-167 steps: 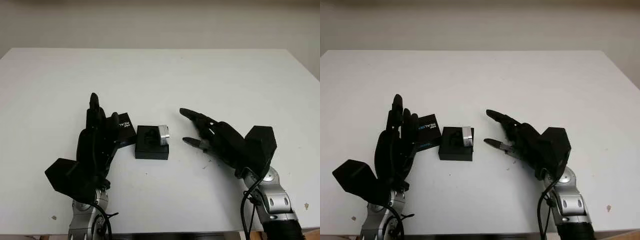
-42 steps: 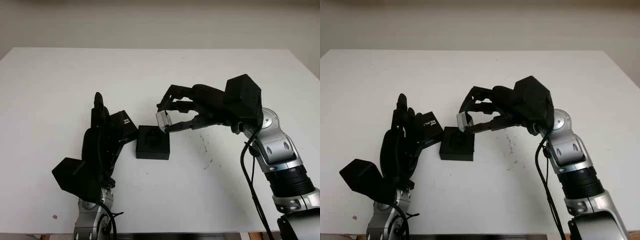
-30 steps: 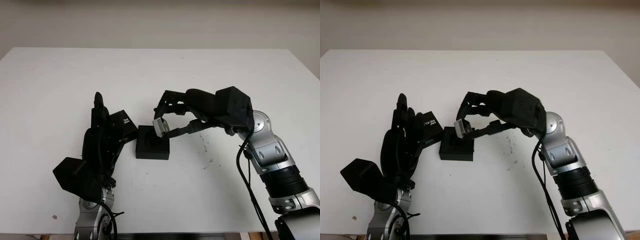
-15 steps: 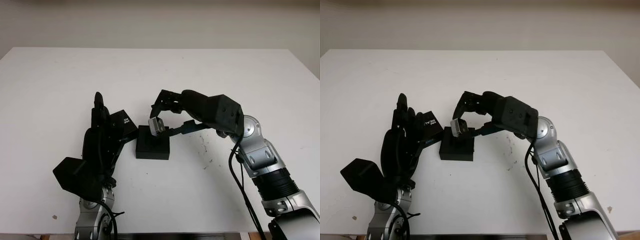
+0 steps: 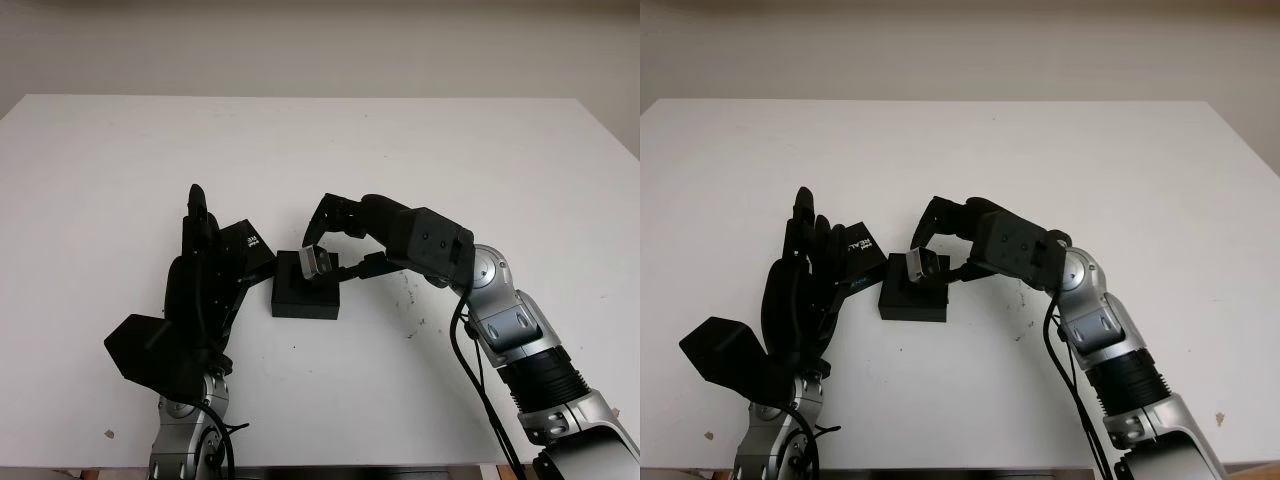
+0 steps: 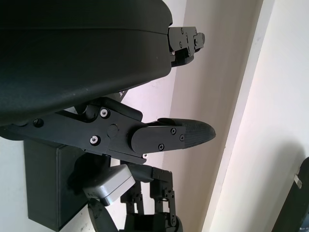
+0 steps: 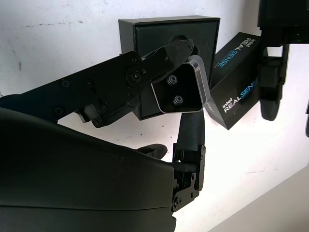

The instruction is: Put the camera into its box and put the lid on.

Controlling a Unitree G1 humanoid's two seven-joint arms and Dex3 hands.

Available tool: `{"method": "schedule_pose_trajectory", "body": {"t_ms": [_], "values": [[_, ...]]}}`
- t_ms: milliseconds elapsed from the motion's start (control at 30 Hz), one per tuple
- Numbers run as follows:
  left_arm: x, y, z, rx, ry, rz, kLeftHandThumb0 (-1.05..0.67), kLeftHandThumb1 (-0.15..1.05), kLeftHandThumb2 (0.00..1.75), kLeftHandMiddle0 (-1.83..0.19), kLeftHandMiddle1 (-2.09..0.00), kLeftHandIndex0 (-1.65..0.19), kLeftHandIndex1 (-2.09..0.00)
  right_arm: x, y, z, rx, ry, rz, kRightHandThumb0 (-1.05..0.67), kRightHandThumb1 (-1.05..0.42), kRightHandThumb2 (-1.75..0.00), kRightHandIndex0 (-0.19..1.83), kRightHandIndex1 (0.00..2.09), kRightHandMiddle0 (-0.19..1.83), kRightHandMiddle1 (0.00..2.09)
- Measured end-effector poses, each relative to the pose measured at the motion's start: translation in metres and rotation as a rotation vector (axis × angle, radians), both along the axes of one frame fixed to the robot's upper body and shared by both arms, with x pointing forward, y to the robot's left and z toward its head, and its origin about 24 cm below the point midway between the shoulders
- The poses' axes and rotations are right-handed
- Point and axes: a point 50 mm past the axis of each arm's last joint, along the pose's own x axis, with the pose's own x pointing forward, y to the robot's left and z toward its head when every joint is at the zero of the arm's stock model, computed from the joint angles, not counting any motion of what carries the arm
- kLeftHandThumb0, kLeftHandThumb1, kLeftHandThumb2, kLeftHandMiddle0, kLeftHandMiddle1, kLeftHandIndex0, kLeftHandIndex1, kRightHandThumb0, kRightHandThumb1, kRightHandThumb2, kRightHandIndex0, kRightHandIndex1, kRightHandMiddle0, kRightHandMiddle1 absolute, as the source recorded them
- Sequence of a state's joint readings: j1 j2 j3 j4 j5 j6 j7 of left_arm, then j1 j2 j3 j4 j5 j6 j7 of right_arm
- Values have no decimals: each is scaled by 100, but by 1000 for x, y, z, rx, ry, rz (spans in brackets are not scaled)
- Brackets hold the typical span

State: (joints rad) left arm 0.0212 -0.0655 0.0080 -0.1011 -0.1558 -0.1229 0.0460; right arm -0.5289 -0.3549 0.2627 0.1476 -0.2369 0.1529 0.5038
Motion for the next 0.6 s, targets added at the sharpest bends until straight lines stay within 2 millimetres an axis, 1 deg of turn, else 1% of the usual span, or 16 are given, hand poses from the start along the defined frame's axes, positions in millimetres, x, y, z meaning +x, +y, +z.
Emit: {"method": "schedule_pose_trajectory", "body": {"t_ms": [300, 600], "values": [[0, 0, 0, 0, 0, 0, -51, 105, 38, 4, -5, 7, -5, -5, 2, 1, -38, -23, -38, -36, -96, -6, 31, 16, 28, 174], [0, 0, 0, -2, 0, -1, -51, 105, 38, 4, -5, 8, -5, -11, 7, -1, -51, -11, -38, -34, -97, -6, 30, 16, 25, 179]]}}
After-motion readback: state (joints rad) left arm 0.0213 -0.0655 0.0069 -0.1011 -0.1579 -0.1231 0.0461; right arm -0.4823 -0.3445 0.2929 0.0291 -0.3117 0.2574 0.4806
